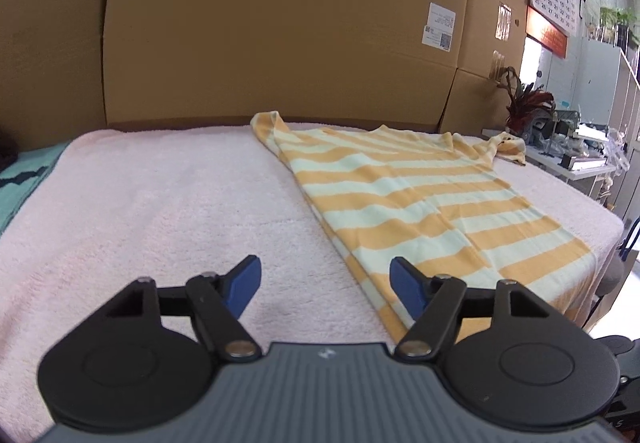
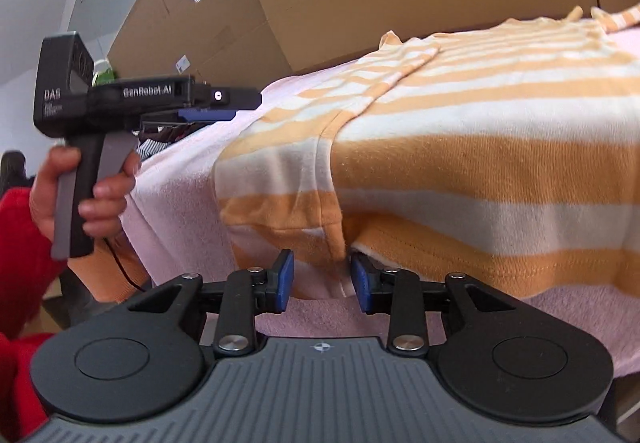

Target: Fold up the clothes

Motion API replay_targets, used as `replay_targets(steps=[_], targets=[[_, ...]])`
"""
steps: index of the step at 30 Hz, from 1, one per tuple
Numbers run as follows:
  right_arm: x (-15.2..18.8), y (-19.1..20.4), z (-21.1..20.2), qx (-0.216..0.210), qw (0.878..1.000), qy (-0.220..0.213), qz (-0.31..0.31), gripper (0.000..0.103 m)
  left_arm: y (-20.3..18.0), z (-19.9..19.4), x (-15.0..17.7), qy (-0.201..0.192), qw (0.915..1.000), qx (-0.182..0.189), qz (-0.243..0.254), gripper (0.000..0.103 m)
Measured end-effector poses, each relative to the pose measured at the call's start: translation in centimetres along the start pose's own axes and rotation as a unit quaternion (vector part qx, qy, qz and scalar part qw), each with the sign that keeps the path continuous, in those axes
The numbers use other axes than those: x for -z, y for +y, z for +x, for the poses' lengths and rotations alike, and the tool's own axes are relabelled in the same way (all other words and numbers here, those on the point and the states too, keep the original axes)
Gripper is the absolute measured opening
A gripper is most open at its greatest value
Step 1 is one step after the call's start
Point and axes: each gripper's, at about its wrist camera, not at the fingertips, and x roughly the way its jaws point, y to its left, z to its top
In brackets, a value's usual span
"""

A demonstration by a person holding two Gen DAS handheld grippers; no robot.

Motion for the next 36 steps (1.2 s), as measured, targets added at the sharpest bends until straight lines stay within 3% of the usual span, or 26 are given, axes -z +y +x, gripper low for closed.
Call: replay_targets(steps=[4,8,11,14,17,21,25,28,31,35,36], targets=[[-0.1,-0.3,0.4,-0.024,0.999,-0.007,0.024,0.035,-2.0,1.0,0.2,0.006,0.9995,0.029,0.010,0.075],[-0.7,0.7,-0.8,-0.034,0.999,-0.003,-0.027,0.035,-5.2,1.4,0.2,-0.023,0.9959,0.024,0.084,0.092],[-1.6,-0.9,-3.9,-0.021,0.999,-0.043,0.005,0.036,-6.4,2.3,0.6,-0.018,0.9912,0.014,0.130,0.092],[-2.2,-3.5,-7.8,0.021,0.993,-0.098,0.069,0.040,-6.0,2.9,1.1,-0.008,0.9915,0.018,0.128,0.094],[-2.1,-6.0,-10.6,0.051,0.978,-0.150,0.132,0.046,-5.3,3.2,0.9,0.001,0.9931,0.019,0.116,0.097],[-1.9,-8.3,-11.5,0.047,0.957,-0.204,0.201,0.047,-4.9,3.1,-0.8,0.001,0.9946,0.018,0.102,0.094],[-2.7,-8.9,-9.7,0.033,0.952,-0.215,0.214,0.045,-5.9,3.8,-4.5,-0.030,0.9941,0.037,0.097,0.100],[-3.9,-9.1,-9.5,0.061,0.948,-0.233,0.209,0.046,-7.7,6.1,-7.2,-0.030,0.9921,0.067,0.102,0.102],[-4.5,-9.3,-9.3,0.095,0.944,-0.241,0.205,0.048,-10.0,10.3,-9.1,0.005,0.9903,0.092,0.104,0.102],[-4.6,-10.5,-8.6,0.133,0.939,-0.229,0.222,0.049,-13.1,16.4,-10.3,0.055,0.9865,0.079,0.133,0.102],[-4.3,-10.8,-8.6,0.138,0.937,-0.226,0.228,0.044,-13.6,17.7,-10.6,0.062,0.9858,0.080,0.134,0.102]])
